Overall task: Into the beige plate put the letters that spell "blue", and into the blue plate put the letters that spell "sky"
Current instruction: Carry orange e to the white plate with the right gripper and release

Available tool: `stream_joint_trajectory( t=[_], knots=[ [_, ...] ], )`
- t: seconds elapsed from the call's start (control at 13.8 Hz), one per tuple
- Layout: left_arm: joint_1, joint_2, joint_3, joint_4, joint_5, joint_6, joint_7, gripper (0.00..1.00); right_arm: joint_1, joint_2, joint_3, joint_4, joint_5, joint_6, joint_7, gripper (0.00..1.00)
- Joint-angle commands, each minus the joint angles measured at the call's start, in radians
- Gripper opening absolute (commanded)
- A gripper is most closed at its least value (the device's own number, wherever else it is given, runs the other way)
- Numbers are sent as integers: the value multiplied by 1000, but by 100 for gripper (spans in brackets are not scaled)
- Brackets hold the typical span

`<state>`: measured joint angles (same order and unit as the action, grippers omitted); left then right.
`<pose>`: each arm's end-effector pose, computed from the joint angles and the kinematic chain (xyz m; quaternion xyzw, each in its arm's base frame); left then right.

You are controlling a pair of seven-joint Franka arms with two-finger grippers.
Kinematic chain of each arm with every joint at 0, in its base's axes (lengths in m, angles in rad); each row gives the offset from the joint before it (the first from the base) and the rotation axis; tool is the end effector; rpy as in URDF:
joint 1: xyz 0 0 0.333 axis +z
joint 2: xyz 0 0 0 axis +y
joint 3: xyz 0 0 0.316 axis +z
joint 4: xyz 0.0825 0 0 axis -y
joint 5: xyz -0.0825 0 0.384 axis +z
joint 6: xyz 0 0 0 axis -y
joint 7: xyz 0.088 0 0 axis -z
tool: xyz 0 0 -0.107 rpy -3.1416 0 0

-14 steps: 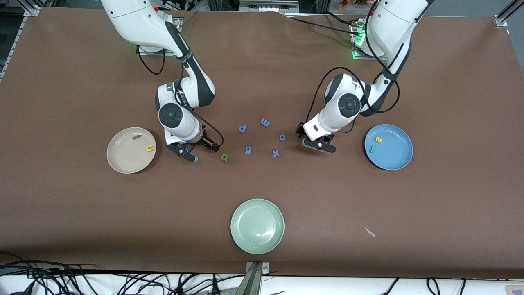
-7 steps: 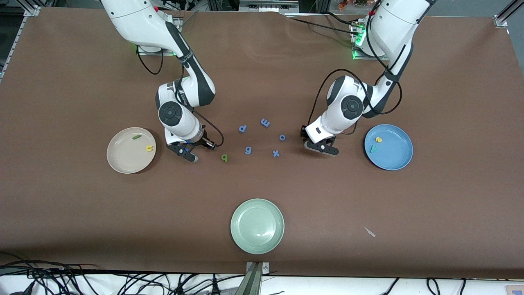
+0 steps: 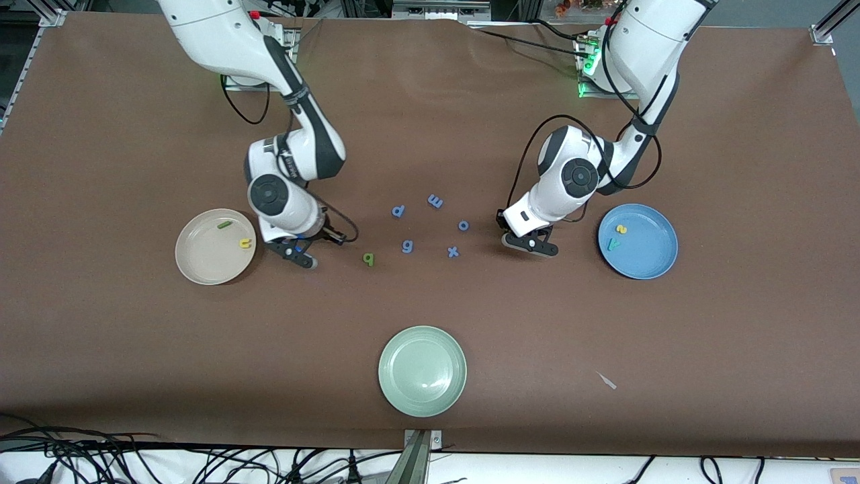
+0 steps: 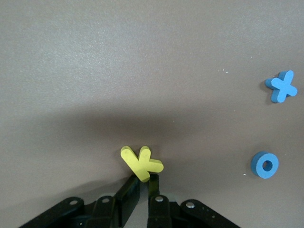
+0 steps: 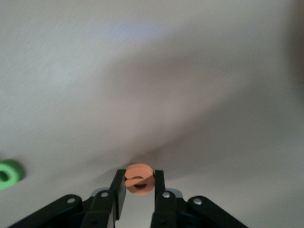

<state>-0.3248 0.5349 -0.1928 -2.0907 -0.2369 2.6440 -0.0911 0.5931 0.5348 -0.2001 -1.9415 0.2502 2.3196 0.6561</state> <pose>0.5102 -0.2842 0.1687 0.9898 -0.0950 -0.0227 0.1041 0.5569 0.2389 0.1981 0.9744 -0.2111 -0.0766 0.0055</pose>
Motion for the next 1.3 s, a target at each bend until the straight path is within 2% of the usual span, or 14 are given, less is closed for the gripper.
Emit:
stream_joint_trajectory(
  t=[0.0, 0.22, 0.43, 0.51, 0.58, 0.8, 0.87, 0.94, 1.01, 1.23],
  knots=[
    [-11, 22, 16, 24, -12, 8, 18, 16, -6, -85, -105, -16, 6, -144, -200, 0],
    [0, -16, 30, 23, -12, 1, 46, 16, -6, -111, -221, -60, 4, -169, -433, 0],
    [61, -62, 44, 21, -12, -67, 180, 16, -6, -73, -307, -65, 4, -152, -597, 0],
    [69, -65, 44, 20, -12, -68, 194, 16, -7, -64, -309, -60, 6, -146, -616, 36],
    [70, -67, 44, 21, -16, -70, 191, 17, -7, -58, -309, -51, 6, -147, -616, 98],
    [70, -64, 44, 24, -25, -68, 183, 18, 16, -59, -283, -8, 11, -158, -595, 100],
    [69, -64, 43, 26, -31, -68, 171, 26, 34, -58, -262, 10, 17, -158, -580, 100],
    [63, -56, 42, 35, -54, -68, 136, 51, 51, -53, -234, 33, 20, -157, -540, 100],
    [52, -35, 41, 49, -83, -65, 107, 61, 66, -36, -202, 64, 20, -152, -489, 100],
    [9, 3, 42, 92, -110, -58, 90, 63, 77, 49, -122, 195, 23, -151, -446, 100]
  ],
)
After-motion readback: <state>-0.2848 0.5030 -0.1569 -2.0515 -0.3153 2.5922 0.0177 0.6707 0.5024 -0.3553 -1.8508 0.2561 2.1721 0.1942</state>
